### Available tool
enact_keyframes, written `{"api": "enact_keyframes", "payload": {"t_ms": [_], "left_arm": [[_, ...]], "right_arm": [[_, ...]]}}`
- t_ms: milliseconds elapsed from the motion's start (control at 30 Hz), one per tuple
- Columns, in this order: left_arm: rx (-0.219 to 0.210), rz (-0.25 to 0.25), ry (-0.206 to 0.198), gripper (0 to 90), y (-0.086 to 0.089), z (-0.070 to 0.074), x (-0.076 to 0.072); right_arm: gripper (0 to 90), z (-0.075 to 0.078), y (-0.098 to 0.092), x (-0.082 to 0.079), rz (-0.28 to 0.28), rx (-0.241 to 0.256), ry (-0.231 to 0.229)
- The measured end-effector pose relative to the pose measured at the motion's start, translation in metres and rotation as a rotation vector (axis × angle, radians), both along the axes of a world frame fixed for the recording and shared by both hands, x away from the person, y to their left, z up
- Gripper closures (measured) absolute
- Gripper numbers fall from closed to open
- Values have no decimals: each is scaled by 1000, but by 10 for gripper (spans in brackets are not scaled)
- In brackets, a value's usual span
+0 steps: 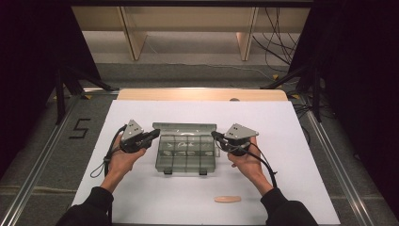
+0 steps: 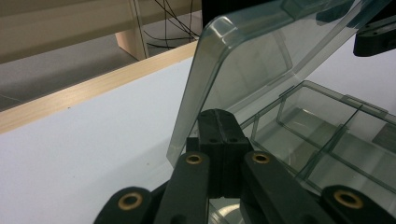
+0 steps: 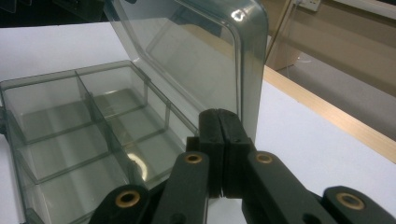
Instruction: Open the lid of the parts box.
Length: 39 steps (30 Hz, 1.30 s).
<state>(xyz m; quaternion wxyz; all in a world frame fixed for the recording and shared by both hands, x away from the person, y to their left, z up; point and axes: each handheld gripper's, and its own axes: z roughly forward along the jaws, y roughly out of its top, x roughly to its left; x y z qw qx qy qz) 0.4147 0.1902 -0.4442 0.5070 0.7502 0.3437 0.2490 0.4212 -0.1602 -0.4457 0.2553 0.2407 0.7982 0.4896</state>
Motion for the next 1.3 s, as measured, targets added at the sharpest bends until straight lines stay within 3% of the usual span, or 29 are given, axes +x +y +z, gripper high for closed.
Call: {"api": "enact_keyframes", "payload": {"t_ms": [400, 467, 500, 533, 567, 600, 633, 733, 767, 800, 833, 933, 1067, 1133, 1200, 1267, 1300], "left_arm": [[-1, 5, -4, 898, 4, 1, 1], [7, 5, -25, 898, 6, 1, 3], [8, 11, -14, 898, 6, 2, 2], [8, 11, -14, 898, 6, 2, 2], [21, 3, -26, 898, 6, 2, 3], [21, 3, -26, 898, 6, 2, 3], [-6, 5, 4, 898, 4, 1, 1], [21, 1, -23, 898, 4, 2, 3], [21, 1, -23, 898, 4, 2, 3], [0, -2, 3, 898, 2, 1, 1], [8, -5, -4, 898, 2, 1, 1], [2, -4, 0, 898, 1, 1, 0], [4, -5, -1, 898, 2, 1, 1], [4, -5, -1, 898, 2, 1, 0], [1, -4, 2, 898, 2, 1, 0], [4, -5, 3, 898, 2, 1, 0], [4, -5, 3, 898, 2, 1, 0]], "right_arm": [[831, 2, -1, -1, 23, 7, 34], [765, 3, -3, -3, 46, -3, 82], [718, 3, -5, -3, 55, -10, 106], [718, 3, -5, -3, 55, -10, 106], [631, 3, -6, -4, 53, -10, 135], [587, 3, -7, -5, 44, -9, 145], [527, 4, -8, -4, 37, -7, 152], [395, 5, -12, 0, 18, 13, 164], [367, 5, -12, 1, 6, 17, 170], [367, 5, -12, 1, 6, 17, 170], [348, 4, -13, 6, -4, 23, 169], [348, 4, -12, 8, -6, 25, 169], [375, 8, -8, 14, 4, 26, 133], [439, 11, -6, 19, 7, 8, 103], [452, 10, -5, 19, 8, 10, 108], [551, 11, -4, 20, 14, -6, 101], [551, 11, -4, 20, 14, -6, 101]]}}
